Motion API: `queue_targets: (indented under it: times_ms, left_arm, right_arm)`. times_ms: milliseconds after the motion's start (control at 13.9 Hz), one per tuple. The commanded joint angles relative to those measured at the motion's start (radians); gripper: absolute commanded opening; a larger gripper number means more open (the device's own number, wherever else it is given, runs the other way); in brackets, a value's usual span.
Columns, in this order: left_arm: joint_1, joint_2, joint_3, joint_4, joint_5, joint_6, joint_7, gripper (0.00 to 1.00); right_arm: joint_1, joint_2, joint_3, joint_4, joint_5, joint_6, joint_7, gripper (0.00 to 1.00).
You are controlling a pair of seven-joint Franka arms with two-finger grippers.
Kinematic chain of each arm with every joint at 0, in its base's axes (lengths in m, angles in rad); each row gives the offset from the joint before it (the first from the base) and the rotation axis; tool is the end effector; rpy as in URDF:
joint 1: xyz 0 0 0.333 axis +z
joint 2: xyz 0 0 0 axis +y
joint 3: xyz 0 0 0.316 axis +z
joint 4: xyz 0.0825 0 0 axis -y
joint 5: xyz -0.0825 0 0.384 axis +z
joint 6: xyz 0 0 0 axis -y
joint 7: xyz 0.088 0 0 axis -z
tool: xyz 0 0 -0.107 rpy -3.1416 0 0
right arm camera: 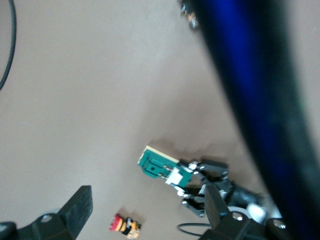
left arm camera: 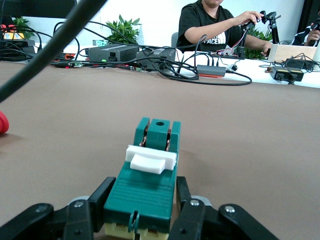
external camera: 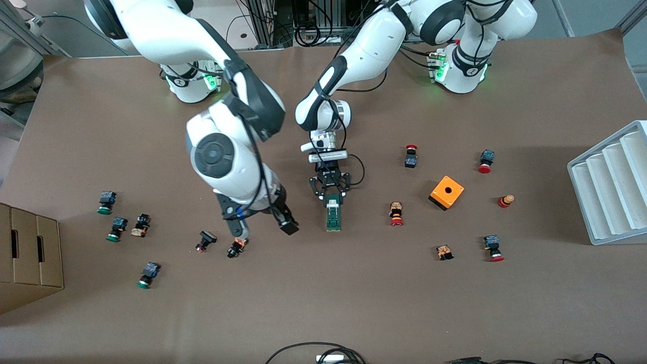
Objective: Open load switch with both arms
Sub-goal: 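Open the right gripper and lift it away from the switch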
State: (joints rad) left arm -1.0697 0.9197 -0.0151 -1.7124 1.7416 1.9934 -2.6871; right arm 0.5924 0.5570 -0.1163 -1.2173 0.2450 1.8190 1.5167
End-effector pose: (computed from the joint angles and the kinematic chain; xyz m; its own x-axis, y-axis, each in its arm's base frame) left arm 0.3483 -0.5285 0.0600 0.2798 0.1129 0.9534 0.1544 -0.9854 0.0714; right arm 0.6232 0.3669 0.4610 0.4715 -0.8643 -0.1751 -0.8812 -0.4698 -0.0536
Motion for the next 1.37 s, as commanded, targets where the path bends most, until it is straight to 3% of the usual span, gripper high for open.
queue_targets:
  times_ms: [0, 216, 504, 936, 1297]
  left_arm:
    - [0.001, -0.007, -0.006, 0.042, 0.013, 0.016, 0.015, 0.73]
    - [-0.001, -0.007, -0.006, 0.040, 0.013, 0.016, 0.015, 0.98]
    - [0.002, -0.008, -0.028, 0.040, 0.007, 0.012, 0.013, 1.00]
    - [-0.002, -0.016, -0.042, 0.033, -0.060, 0.001, 0.012, 1.00]
    - [-0.010, -0.041, -0.042, 0.004, -0.099, -0.005, 0.015, 1.00]
  right_arm:
    - [-0.075, -0.093, 0.001, -0.028, 0.023, -0.116, -0.188, 1.00]
    - [-0.163, -0.175, 0.001, -0.040, 0.024, -0.233, -0.421, 1.00]
    - [-0.282, -0.296, 0.001, -0.125, 0.013, -0.311, -0.761, 1.00]
    - [-0.453, -0.466, 0.018, -0.255, -0.107, -0.329, -1.295, 1.00]
    - [-0.577, -0.574, 0.069, -0.332, -0.187, -0.323, -1.543, 1.00]
